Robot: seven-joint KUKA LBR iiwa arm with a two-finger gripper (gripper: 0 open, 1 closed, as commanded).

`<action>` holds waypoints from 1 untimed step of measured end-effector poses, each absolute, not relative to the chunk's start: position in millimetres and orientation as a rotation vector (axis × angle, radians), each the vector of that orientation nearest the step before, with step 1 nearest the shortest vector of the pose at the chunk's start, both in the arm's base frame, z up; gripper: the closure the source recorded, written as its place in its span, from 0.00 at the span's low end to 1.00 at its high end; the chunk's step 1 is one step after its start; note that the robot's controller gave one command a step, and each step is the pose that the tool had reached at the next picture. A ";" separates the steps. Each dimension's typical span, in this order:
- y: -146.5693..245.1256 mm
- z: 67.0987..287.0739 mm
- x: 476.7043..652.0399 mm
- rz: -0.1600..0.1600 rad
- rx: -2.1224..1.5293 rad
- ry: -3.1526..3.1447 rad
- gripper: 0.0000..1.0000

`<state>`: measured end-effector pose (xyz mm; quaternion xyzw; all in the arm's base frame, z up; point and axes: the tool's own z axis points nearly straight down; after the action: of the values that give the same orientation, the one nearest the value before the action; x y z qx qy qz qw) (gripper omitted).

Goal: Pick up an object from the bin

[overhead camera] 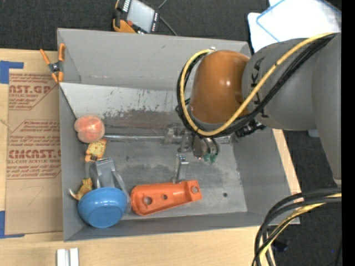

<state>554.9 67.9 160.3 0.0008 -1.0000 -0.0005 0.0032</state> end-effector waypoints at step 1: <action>67.6 164.5 556.7 -0.002 0.001 -3.143 0.00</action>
Offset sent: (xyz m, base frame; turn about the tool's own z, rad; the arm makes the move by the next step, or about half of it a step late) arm -0.0522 0.0166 -0.0903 -0.3683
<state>556.7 67.6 164.5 0.0002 -1.0000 -0.0007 -0.0006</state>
